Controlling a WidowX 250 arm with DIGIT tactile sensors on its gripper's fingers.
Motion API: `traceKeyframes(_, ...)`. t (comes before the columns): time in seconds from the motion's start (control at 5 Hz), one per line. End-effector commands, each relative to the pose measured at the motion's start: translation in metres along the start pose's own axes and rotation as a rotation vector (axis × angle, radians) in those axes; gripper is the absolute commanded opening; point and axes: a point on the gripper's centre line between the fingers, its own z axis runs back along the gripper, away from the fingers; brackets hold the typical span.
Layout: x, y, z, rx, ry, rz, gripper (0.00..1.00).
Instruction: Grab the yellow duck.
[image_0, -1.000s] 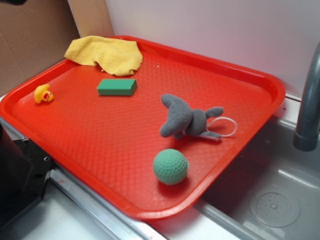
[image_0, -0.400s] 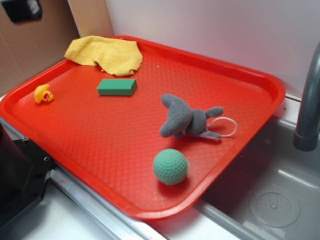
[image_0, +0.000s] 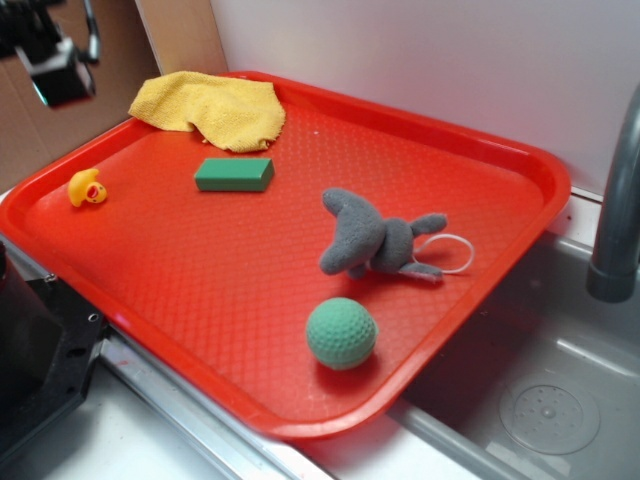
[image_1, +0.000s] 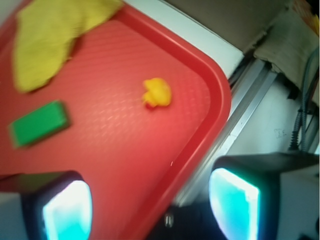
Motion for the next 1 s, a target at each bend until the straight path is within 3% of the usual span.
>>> traceKeyframes(0.0, 0.022, 0.007, -0.057, 0.093, -0.085, 0.126, 1.00)
traceKeyframes(0.2, 0.031, 0.006, -0.082, 0.147, -0.121, 0.144, 1.00)
traceKeyframes(0.6, 0.044, 0.005, -0.106, 0.193, -0.131, 0.167, 1.00)
traceKeyframes(0.8, 0.050, 0.001, -0.111, 0.207, -0.149, 0.172, 0.00)
